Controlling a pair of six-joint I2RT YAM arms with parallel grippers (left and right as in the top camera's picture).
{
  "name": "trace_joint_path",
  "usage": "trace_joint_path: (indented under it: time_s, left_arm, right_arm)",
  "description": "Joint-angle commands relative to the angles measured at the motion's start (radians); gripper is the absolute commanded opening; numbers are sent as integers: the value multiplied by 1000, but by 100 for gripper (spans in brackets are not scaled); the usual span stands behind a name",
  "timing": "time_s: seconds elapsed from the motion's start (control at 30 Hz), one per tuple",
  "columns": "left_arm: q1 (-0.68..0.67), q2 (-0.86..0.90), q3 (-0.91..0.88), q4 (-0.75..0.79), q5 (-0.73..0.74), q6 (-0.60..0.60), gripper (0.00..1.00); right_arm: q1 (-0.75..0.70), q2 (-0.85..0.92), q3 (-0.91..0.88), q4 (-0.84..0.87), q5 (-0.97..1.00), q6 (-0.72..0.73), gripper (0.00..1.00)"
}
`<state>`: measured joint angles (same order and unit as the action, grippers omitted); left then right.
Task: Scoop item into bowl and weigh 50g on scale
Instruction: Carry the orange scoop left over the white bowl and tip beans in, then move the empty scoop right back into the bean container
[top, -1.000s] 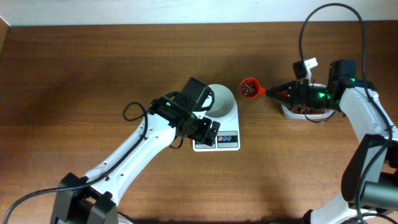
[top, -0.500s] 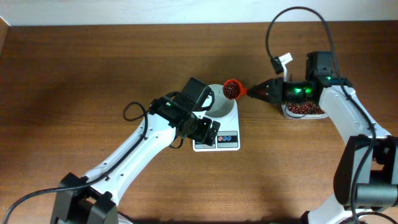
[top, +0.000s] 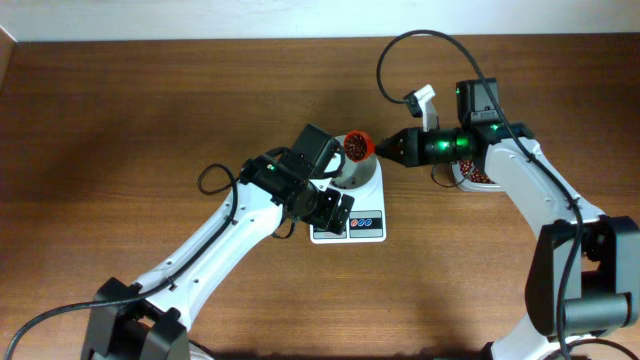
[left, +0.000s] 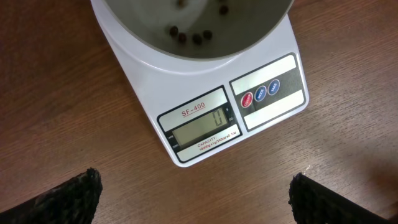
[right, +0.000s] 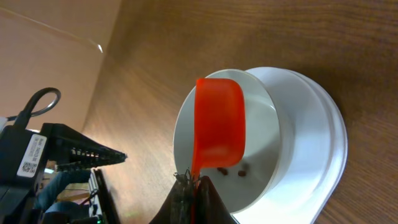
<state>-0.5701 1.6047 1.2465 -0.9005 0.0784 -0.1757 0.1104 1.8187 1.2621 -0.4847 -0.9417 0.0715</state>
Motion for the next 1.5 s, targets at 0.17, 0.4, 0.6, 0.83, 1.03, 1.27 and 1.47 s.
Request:
trace_joint_path:
  time_s: [0.17,0.4,0.6,0.83,1.03,1.27,1.47]
  left_arm:
    - [-3,7,0,-2,0,16,99]
    - [-3,7,0,-1,0,16,99]
    - [-3,7,0,-2,0,16,99]
    - [-3,7,0,-1,0,16,99]
    - [-3,7,0,-1,0,16,99]
    - [-3,7,0,-1,0,16,99]
    - [-3,7,0,-1,0,16,99]
  right_arm:
    - [47,-122,33,-23,122,-76,4]
    - [134,-174,34,-43,348,-210,4]
    - [211,-179,37,-39,496,-357,4]
    - [229,-267,42,-49,550,-500,4]
    - [267,-309,42,-89,555,-645,4]
    - [274,-307,42,-97,562,-708,4]
    - [251,-307,42,-76,549,-592,4]
